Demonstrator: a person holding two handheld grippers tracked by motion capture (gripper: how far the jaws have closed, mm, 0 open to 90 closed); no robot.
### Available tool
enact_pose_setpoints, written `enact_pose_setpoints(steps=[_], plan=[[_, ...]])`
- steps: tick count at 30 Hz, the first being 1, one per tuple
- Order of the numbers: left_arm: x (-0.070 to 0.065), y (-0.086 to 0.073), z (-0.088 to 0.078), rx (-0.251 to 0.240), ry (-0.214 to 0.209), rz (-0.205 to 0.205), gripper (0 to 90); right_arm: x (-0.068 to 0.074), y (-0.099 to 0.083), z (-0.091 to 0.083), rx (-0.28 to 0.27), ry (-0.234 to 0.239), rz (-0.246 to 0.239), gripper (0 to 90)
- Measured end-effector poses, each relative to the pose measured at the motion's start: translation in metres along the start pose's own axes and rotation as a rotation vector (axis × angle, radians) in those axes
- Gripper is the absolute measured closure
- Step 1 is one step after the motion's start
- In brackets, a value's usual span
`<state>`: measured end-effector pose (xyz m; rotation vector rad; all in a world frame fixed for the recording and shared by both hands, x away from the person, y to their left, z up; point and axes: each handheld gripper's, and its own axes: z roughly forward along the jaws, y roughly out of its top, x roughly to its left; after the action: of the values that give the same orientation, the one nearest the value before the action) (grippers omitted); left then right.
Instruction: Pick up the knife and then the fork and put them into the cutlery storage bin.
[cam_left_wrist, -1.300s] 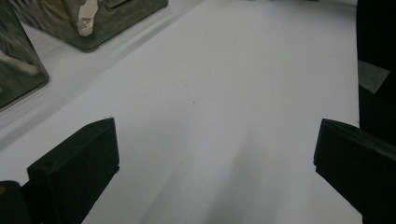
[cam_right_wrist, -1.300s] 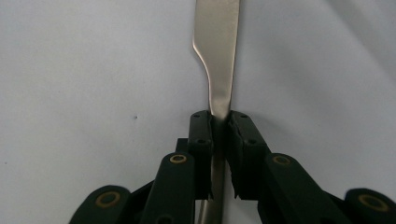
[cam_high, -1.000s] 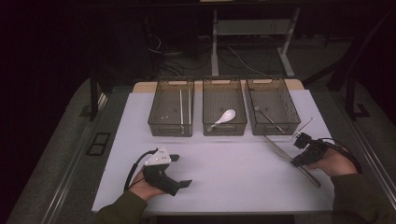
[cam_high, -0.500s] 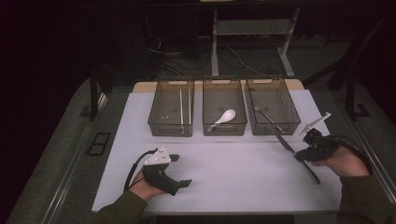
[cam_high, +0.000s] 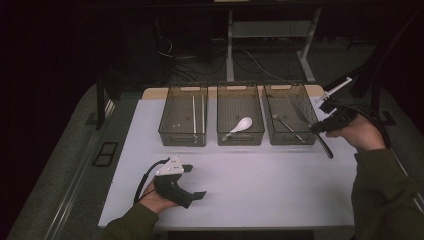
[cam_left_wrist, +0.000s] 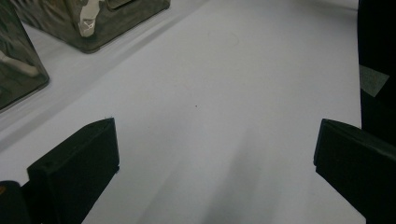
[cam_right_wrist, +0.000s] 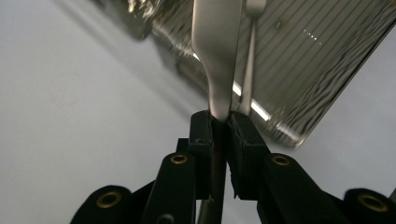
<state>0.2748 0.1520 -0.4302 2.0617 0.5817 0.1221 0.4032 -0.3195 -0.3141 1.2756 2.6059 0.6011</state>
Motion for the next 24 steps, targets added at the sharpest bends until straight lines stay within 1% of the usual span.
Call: enact_pose_setpoints(steps=[2,7,10,11,12,14,16,18,19,24], plan=[[0.0,0.0,0.0,-0.002,0.001,-0.001,0.0,-0.006,0.015,0.004,-0.002,-0.008,0.005,80.3],[0.0,0.0,-0.001,-0.006,-0.003,0.001,0.0,-0.016,0.052,0.009,-0.002,-0.032,-0.002,80.3],[0.0,0.0,-0.001,-0.008,-0.008,0.0,0.0,-0.023,0.067,0.014,-0.011,-0.049,0.01,80.3],[0.0,0.0,-0.001,-0.008,-0.008,0.002,0.0,-0.025,0.071,0.016,-0.015,-0.048,0.011,80.3],[0.0,0.0,-0.001,-0.007,-0.009,0.003,0.0,-0.028,0.073,0.019,-0.015,-0.049,0.023,80.3],[0.0,0.0,-0.001,-0.006,-0.011,0.007,0.0,-0.035,0.076,0.026,-0.009,-0.059,0.037,80.2],[0.0,0.0,-0.001,-0.01,-0.013,0.004,0.0,-0.04,0.075,0.035,0.011,-0.065,0.052,80.2],[0.0,0.0,-0.001,-0.008,-0.014,0.007,0.0,-0.045,0.072,0.043,0.013,-0.086,0.06,80.2],[0.0,0.0,-0.001,-0.006,-0.014,0.01,0.0,-0.048,0.07,0.047,0.017,-0.077,0.076,80.2],[-0.001,0.0,0.0,-0.002,-0.016,0.011,0.0,-0.053,0.059,0.066,0.037,-0.052,0.103,80.0]])
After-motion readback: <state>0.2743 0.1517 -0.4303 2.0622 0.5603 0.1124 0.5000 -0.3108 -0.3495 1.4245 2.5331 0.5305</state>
